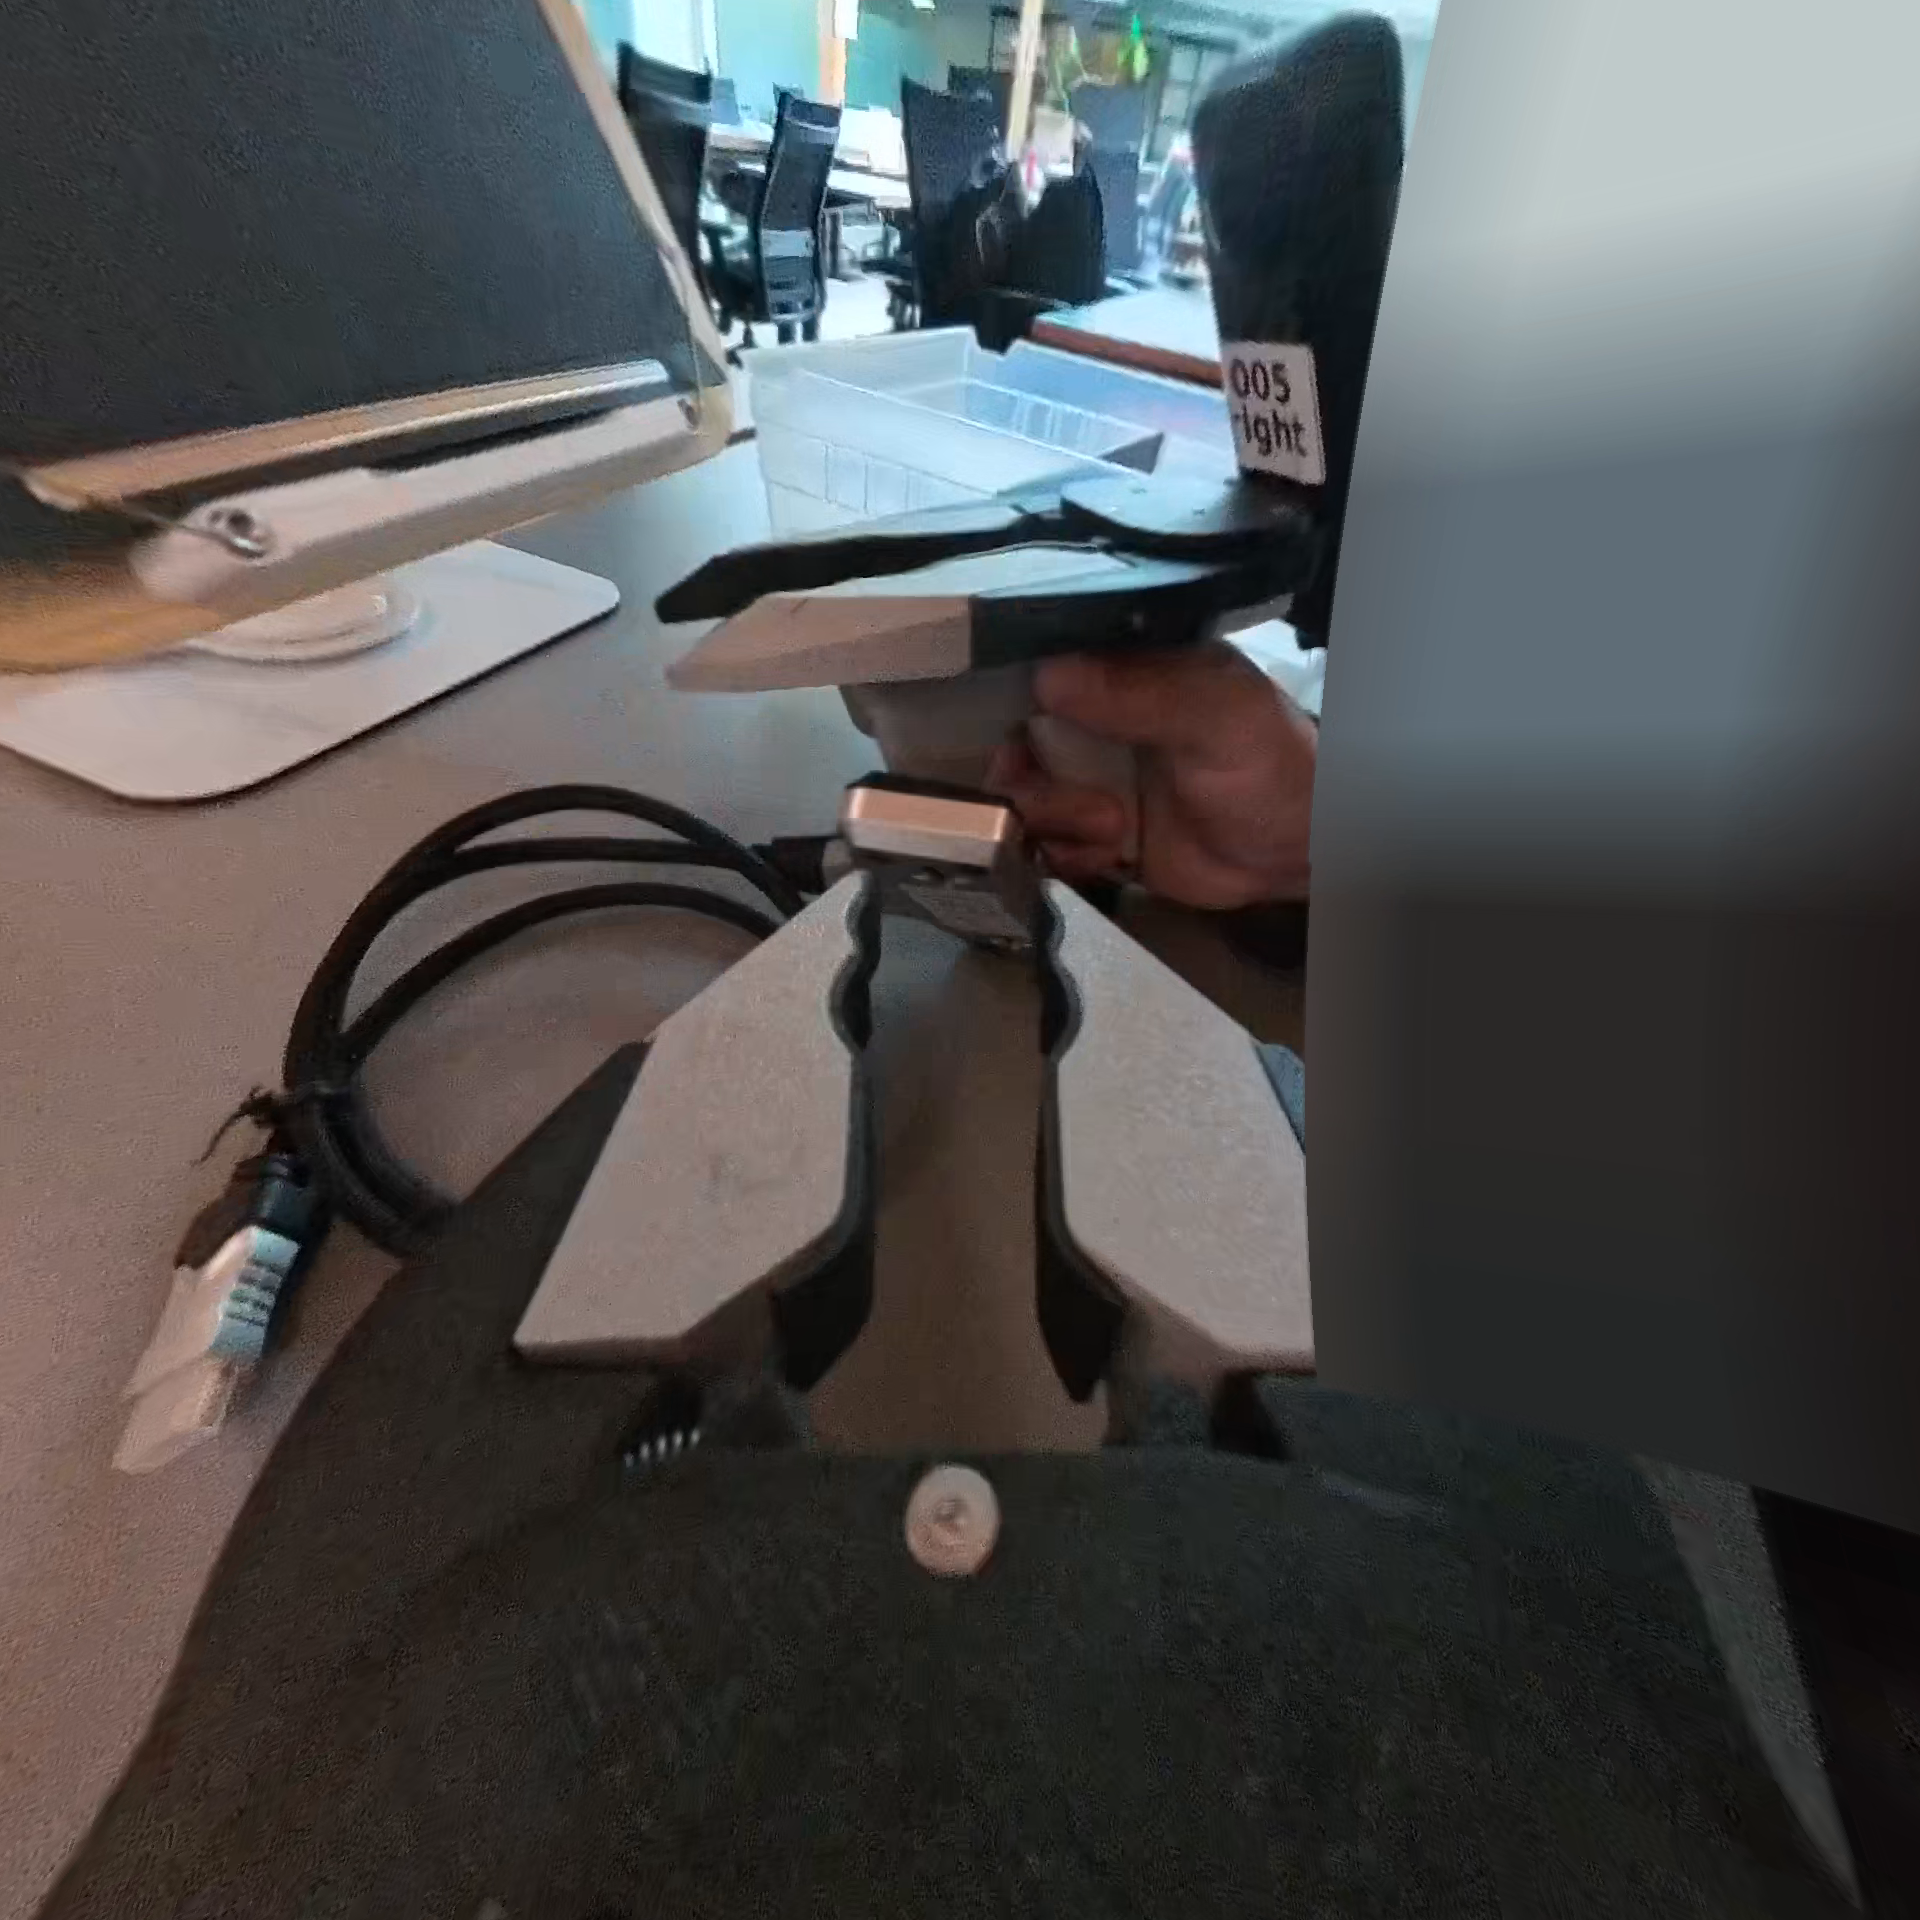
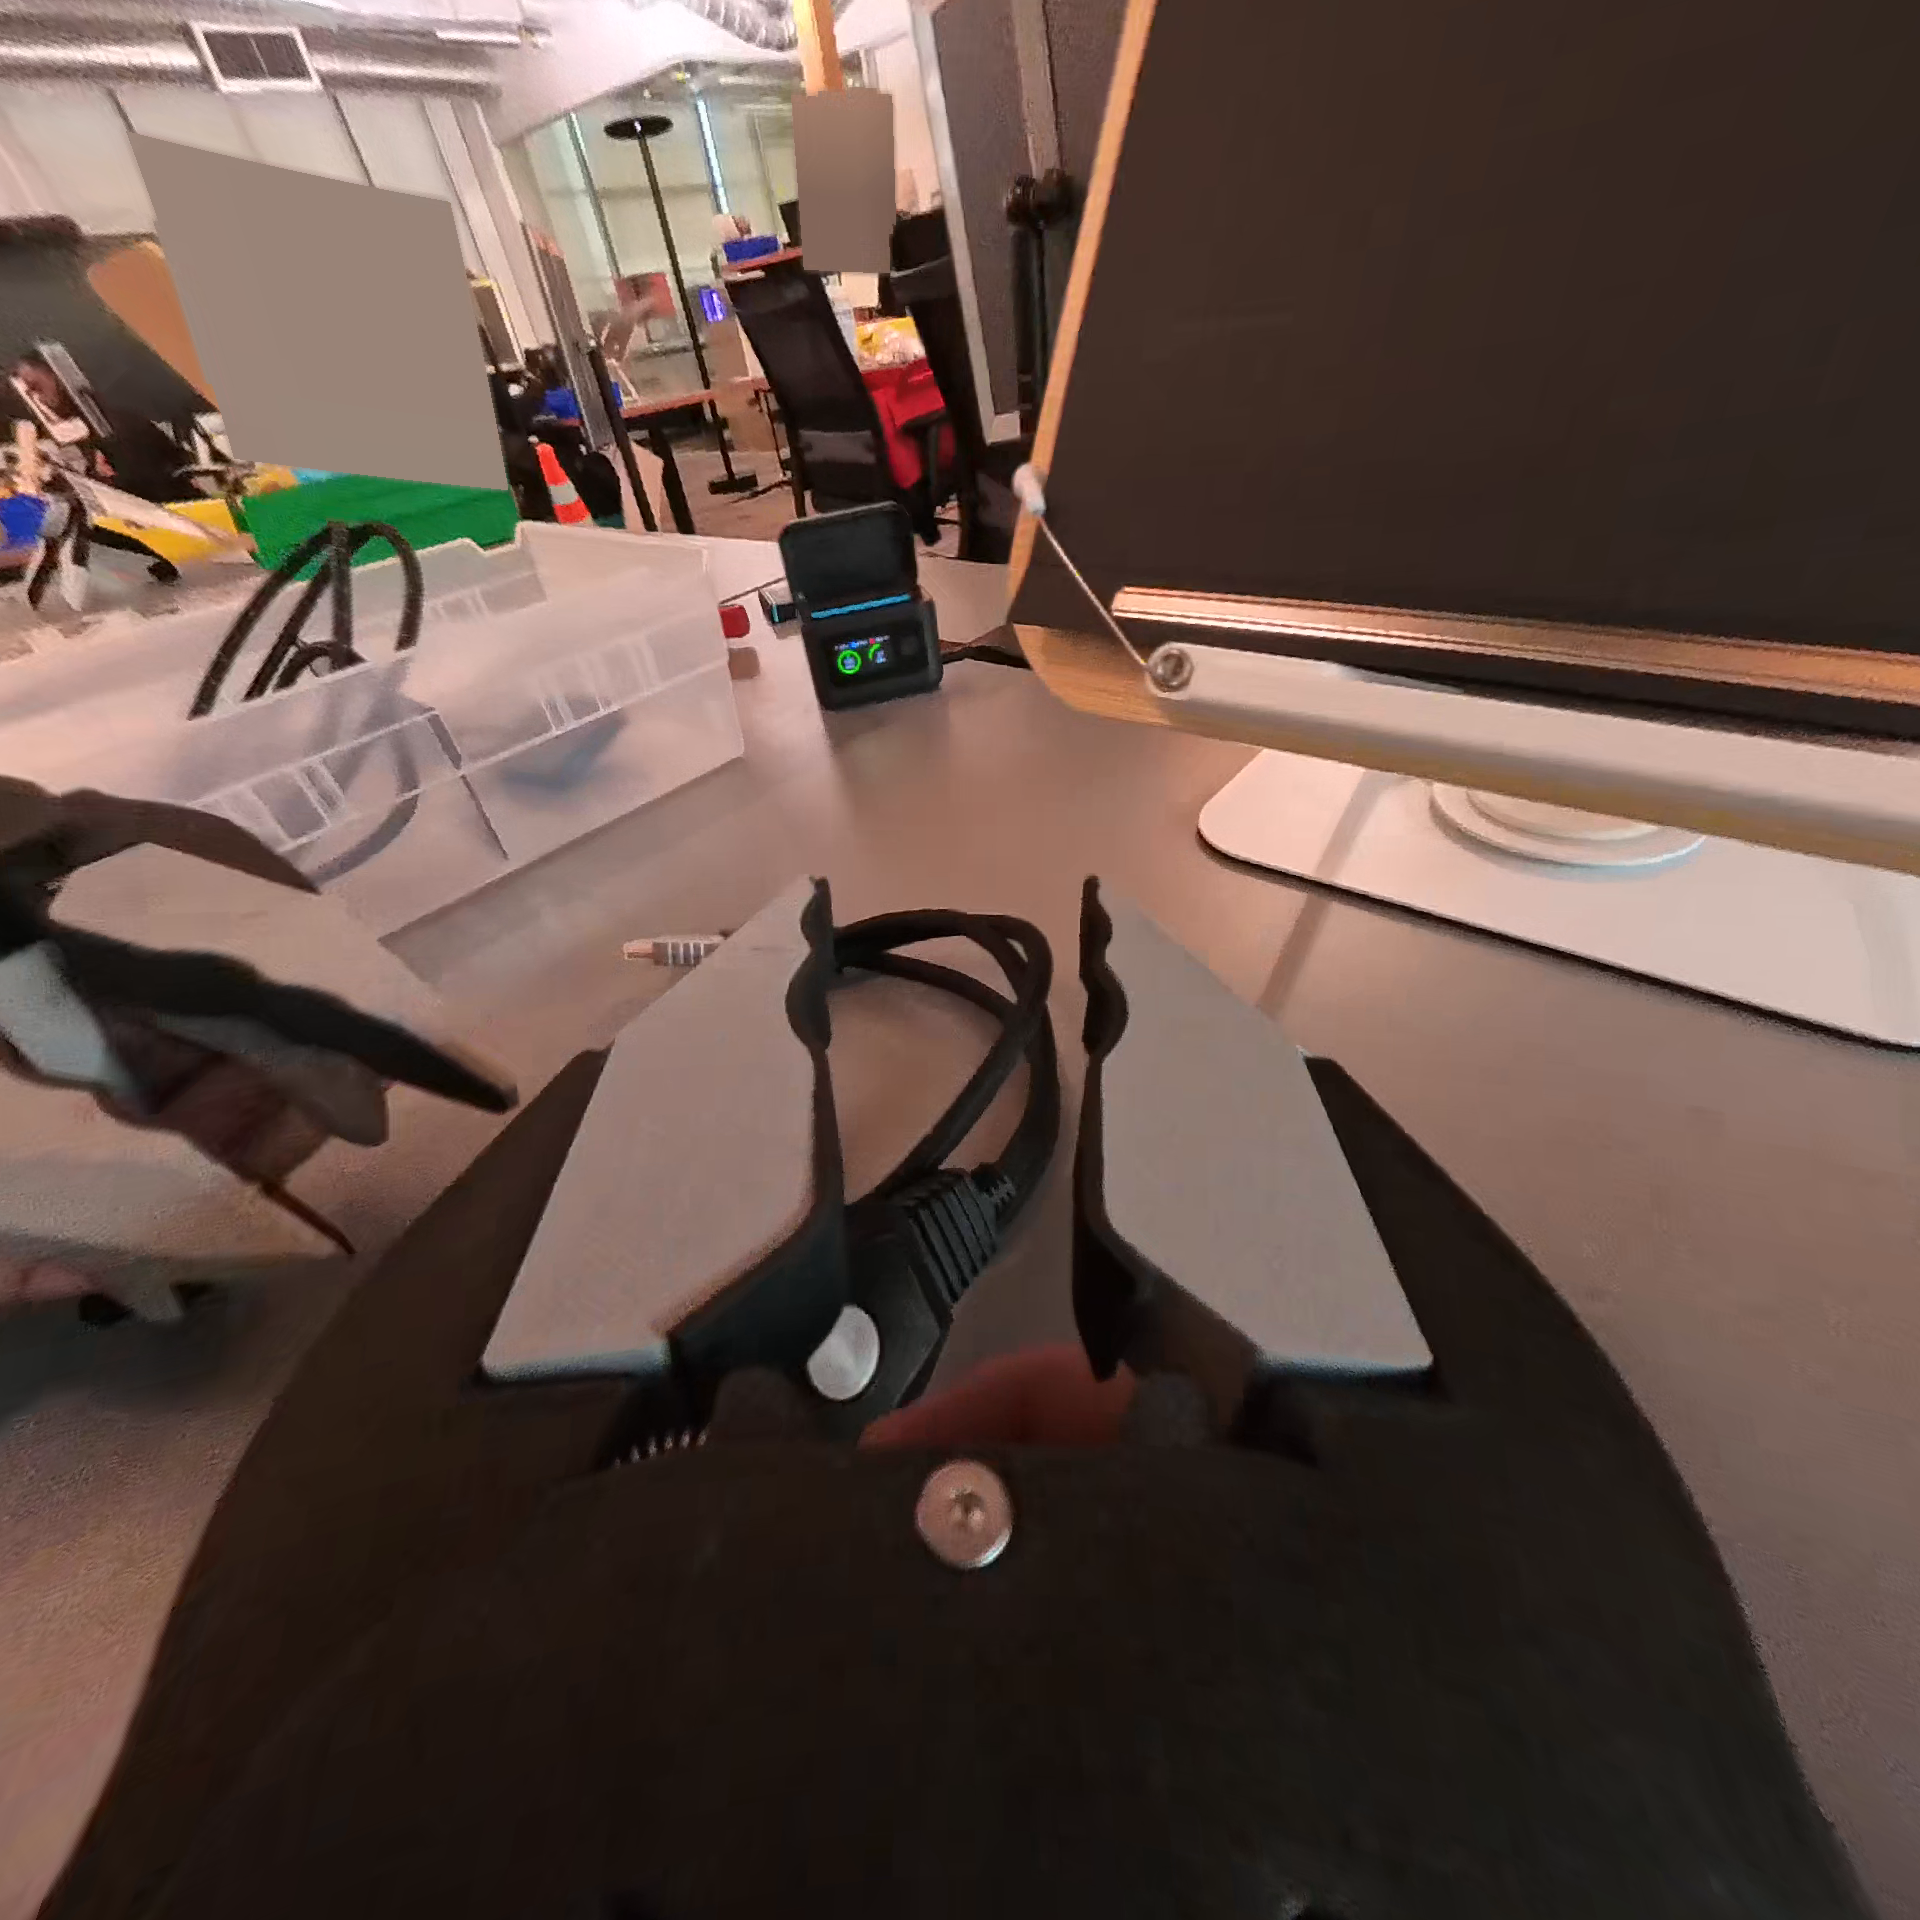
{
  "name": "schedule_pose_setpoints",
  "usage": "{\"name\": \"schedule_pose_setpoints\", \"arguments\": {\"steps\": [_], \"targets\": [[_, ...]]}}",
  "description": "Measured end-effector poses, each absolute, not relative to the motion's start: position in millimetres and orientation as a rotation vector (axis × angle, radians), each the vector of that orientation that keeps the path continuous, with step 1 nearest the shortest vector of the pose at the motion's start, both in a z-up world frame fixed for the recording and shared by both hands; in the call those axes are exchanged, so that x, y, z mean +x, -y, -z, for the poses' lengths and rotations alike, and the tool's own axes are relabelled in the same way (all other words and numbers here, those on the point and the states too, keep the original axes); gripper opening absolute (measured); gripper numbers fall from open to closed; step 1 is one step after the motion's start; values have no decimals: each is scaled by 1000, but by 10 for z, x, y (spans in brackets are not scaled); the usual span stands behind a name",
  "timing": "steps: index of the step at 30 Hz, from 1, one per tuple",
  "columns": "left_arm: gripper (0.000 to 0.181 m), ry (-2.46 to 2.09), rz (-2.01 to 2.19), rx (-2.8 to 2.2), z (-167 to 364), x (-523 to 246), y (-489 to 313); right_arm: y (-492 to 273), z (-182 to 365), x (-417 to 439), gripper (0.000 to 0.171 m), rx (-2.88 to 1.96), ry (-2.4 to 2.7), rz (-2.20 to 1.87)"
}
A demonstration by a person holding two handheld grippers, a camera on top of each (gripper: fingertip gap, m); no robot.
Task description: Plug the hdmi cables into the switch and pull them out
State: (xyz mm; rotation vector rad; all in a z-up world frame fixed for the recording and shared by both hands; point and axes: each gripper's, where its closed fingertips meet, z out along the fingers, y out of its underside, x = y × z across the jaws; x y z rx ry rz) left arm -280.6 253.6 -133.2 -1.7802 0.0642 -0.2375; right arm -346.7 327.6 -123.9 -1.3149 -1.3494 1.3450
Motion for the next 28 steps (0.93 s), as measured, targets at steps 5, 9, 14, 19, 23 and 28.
{"name": "schedule_pose_setpoints", "arguments": {"steps": [5, 9, 14, 19, 23, 28], "targets": [[19, -31, -115, -1726, 1187, -3021, -2514, -3381, 1256, -3485, 45, -1299, 1324, -1204], [24, 213, -129, -1733, 1084, -3108, -2172, -3541, 1214, -3330, 44, -1293, 1234, -1075], [24, 411, -362, -1867, 830, -3524, -1149, -3561, 1193, -3128, 44, -1301, 1195, -1073], [24, 733, -565, -2057, 741, -4468, 47, -3573, 1197, -3068, 44, -1329, 1186, -1120], [25, 863, -729, -2132, 729, -5201, 491, -3542, 1237, -3102, 42, -1344, 1226, -1138], [31, 802, -922, -2376, 893, -5816, 454, -3517, 1275, -3137, 40, -1376, 1261, -1191]]}}
